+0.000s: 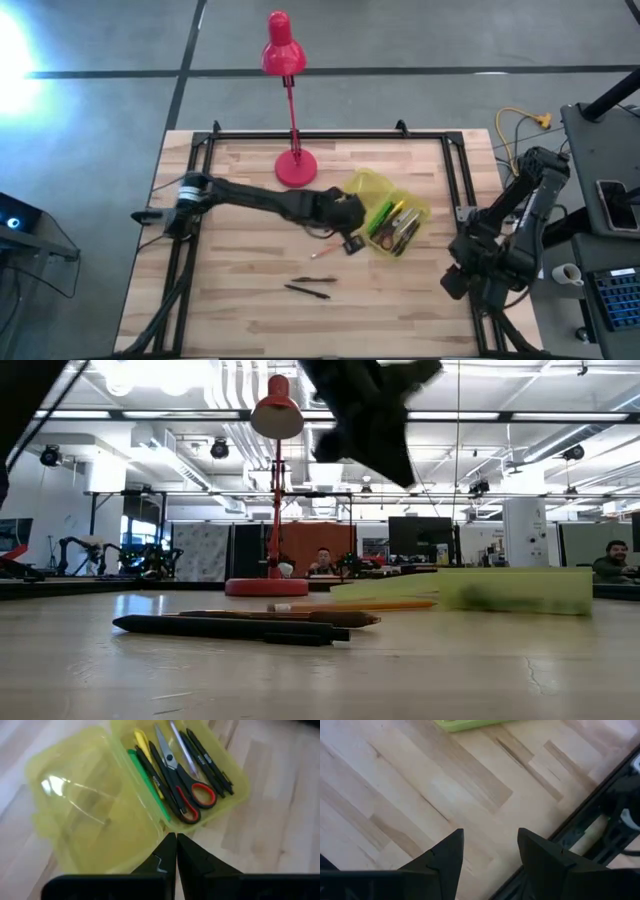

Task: Pick & place school supplies into a supply box
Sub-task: Put the orange pencil into the yellow supply box

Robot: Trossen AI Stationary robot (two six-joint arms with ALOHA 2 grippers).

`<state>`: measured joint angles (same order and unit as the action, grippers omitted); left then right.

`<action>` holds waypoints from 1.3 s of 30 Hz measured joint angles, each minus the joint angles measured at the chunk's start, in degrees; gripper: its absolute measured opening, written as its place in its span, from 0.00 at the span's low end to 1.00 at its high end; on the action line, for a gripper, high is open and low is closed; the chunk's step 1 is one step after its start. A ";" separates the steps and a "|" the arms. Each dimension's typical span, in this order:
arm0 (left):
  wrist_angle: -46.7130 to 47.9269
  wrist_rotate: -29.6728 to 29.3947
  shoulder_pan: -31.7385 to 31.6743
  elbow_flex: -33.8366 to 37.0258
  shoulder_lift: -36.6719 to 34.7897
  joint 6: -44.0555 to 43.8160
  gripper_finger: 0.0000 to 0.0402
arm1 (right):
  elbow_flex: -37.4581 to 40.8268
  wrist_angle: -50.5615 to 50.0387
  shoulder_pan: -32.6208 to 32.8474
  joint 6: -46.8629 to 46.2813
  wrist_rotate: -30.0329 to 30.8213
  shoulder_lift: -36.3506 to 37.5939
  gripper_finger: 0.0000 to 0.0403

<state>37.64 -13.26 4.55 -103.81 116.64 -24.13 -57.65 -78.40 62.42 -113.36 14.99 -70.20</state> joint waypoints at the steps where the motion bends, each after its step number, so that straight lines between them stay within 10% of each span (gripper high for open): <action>1: 1.06 1.27 -0.69 -2.36 1.99 1.02 0.01 | 0.00 0.21 0.36 -0.95 0.02 -0.33 0.45; 10: 21.69 3.93 0.30 -14.17 11.83 8.05 0.00 | 0.00 3.69 1.85 -2.64 -0.25 -5.52 0.45; 39: -24.86 8.43 5.98 43.78 -14.40 -4.21 0.39 | 0.00 4.43 1.70 -6.70 -1.98 -12.67 0.45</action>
<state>12.77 -4.83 10.52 -60.03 102.24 -28.34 -57.65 -73.97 64.12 -120.06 13.02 -82.87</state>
